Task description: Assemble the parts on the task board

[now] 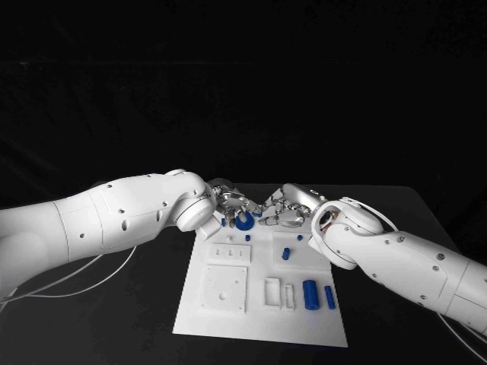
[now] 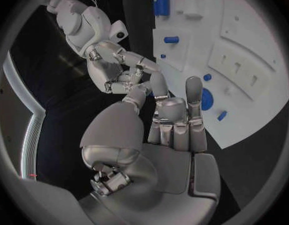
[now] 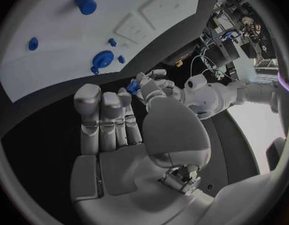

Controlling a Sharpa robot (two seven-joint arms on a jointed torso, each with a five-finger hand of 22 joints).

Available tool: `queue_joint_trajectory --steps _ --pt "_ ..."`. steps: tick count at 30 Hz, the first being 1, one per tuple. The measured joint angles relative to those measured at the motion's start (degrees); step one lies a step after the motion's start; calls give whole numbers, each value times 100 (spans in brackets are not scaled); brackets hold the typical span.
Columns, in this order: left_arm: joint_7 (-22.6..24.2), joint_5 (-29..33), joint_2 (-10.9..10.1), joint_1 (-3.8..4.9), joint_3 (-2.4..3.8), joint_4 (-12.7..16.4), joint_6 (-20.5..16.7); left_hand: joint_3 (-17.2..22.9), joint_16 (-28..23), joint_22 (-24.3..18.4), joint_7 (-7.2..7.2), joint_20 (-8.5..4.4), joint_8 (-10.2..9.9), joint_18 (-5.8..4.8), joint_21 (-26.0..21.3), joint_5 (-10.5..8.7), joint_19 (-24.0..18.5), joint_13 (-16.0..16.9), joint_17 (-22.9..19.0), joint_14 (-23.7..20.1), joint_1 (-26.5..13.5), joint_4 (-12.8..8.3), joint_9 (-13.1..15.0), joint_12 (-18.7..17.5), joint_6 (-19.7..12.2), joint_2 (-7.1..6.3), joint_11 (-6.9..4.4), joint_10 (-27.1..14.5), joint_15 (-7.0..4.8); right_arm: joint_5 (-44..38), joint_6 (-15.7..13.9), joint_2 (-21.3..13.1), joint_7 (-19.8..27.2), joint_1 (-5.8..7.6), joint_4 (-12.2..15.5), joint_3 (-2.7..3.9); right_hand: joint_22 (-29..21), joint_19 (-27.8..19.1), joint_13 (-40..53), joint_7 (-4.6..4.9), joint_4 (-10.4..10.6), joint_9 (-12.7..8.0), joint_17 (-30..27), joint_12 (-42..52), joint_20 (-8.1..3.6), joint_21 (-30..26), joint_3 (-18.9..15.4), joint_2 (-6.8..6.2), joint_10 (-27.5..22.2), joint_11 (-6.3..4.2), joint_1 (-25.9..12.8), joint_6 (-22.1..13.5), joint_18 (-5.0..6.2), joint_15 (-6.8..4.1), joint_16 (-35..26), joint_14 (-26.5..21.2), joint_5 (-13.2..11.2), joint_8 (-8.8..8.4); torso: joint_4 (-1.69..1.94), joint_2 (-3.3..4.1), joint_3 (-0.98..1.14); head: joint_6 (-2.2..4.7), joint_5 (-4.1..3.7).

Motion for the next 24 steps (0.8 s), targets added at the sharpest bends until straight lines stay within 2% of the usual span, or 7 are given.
queue_joint_trajectory --steps 2,5,10,11,13,18,24 --pt "-1 1 0 -2 0 13 18 0 0 0 0 0 0 0 0 0 0 0 0 -1 3 0 0 0 0 3 0 0 0 0 -27 8 -17 0 -8 0 0 0 -4 0 23 0 0 0 0 0 -20 -3 0 0 21 0 -1 0 0 0 -38 0 2 0 0 0 -2" --pt "-3 4 0 -5 0 38 51 0 20 311 0 -8 0 -1 -243 -2 74 -1 0 -1 -5 0 1 0 0 22 0 0 0 -3 -67 25 -51 -1 -25 0 -1 0 -4 0 83 0 0 0 0 0 40 30 0 0 54 0 0 0 0 0 -96 0 2 0 0 -5 -6" --pt "-8 9 -14 -7 1 50 89 -1 19 471 0 -4 -1 -2 -348 -21 106 -1 0 -2 -12 0 2 0 0 30 0 0 1 -9 -113 62 -106 -3 -61 -1 -1 0 -4 0 146 0 0 0 0 0 192 34 0 0 58 0 0 0 0 0 -185 0 2 1 -2 -7 -9" --pt "-8 9 -17 -7 1 50 92 -1 20 737 0 2 -2 -4 -555 -21 186 -1 0 -3 -12 0 1 0 0 30 1 1 2 -10 -118 70 -114 -3 -68 -3 -1 0 -4 -1 146 0 0 0 0 0 235 34 0 0 58 1 0 0 0 0 -202 0 2 1 -2 -7 -10" --pt "-11 10 -22 -7 1 50 95 -1 19 951 0 -11 -12 -12 -731 -21 236 1 1 -9 -12 0 2 0 0 30 2 2 8 -13 -127 85 -131 -5 -77 -6 -1 0 1 -1 134 0 0 0 0 0 302 34 0 0 58 1 0 0 0 0 -223 0 3 1 -2 -11 -8" --pt "-13 13 -27 -8 1 51 96 -2 19 1043 0 -17 -18 -18 -792 -22 250 5 1 -9 -15 0 2 0 0 33 2 2 9 -25 -152 97 -162 -6 -90 -11 -2 0 7 -22 67 0 0 0 0 0 568 34 0 0 59 22 -1 0 0 0 -394 0 4 2 -4 -17 -1" --pt "-13 18 -29 -9 3 57 99 14 19 1322 0 -10 0 -45 -1022 -41 319 10 5 -9 -47 -30 16 0 0 63 2 2 10 -39 -181 93 -178 -10 -97 -14 -2 0 7 -32 -3 0 1 0 0 0 860 2 0 0 27 61 0 0 0 0 -394 0 2 1 -4 -21 8"
